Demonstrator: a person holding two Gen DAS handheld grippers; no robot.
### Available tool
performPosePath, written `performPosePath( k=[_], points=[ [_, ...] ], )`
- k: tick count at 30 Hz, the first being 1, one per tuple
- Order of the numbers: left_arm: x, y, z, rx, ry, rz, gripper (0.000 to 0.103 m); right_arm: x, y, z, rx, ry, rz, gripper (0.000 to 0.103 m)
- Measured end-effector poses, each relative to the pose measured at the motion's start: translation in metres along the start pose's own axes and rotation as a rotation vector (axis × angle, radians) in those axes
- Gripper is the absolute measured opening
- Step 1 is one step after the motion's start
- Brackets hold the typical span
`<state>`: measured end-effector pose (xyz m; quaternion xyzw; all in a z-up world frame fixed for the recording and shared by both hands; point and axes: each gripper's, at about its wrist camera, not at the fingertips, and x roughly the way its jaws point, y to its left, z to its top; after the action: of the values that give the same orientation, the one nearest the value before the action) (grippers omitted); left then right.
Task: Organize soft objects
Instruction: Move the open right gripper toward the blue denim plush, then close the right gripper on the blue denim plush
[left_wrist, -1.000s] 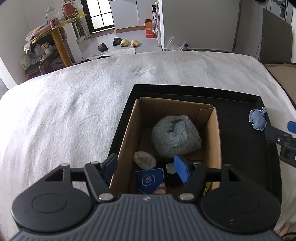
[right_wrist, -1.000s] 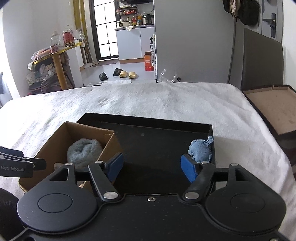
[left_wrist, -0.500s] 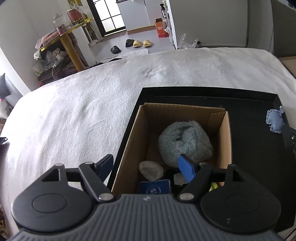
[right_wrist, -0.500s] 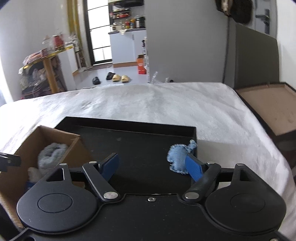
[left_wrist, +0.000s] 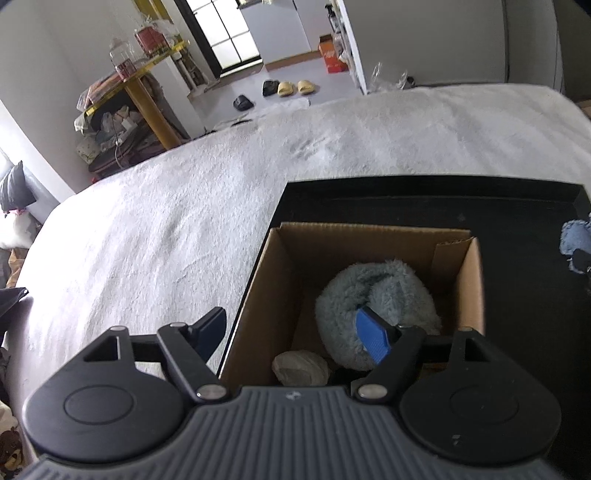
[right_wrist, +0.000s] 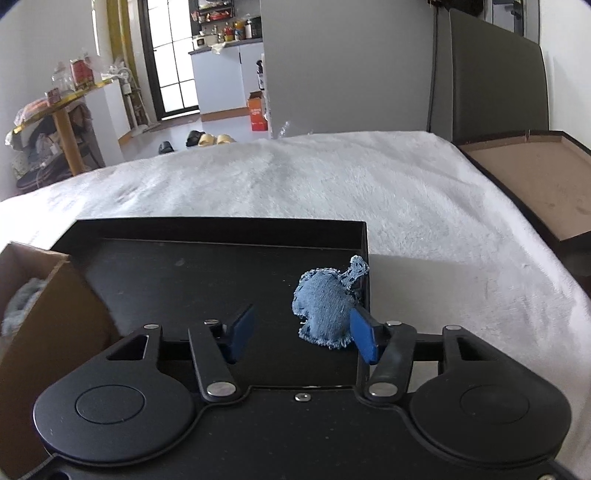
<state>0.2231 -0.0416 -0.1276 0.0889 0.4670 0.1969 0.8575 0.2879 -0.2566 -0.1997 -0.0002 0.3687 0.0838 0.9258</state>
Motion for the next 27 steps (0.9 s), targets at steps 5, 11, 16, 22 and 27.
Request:
performPosePath(
  k=[5, 11, 16, 22, 27],
  points=[
    [0.010, -0.003, 0.002, 0.009, 0.019, 0.002, 0.076, 0.014, 0.001, 0.001, -0.019, 0.010, -0.008, 0.056],
    [0.010, -0.003, 0.005, 0.008, -0.014, -0.002, 0.076, 0.028, -0.004, 0.002, -0.019, 0.002, -0.025, 0.056],
    [0.011, -0.002, 0.004, 0.007, 0.000, -0.001, 0.076, 0.036, -0.003, 0.000, -0.037, 0.026, -0.024, 0.055],
    [0.004, 0.002, -0.003, 0.021, 0.007, -0.004, 0.076, 0.036, -0.001, -0.006, -0.061, 0.068, -0.027, 0.036],
    [-0.004, 0.012, -0.006, 0.006, 0.009, -0.009, 0.076, 0.025, 0.002, -0.010, -0.064, 0.081, -0.011, 0.031]
  ],
)
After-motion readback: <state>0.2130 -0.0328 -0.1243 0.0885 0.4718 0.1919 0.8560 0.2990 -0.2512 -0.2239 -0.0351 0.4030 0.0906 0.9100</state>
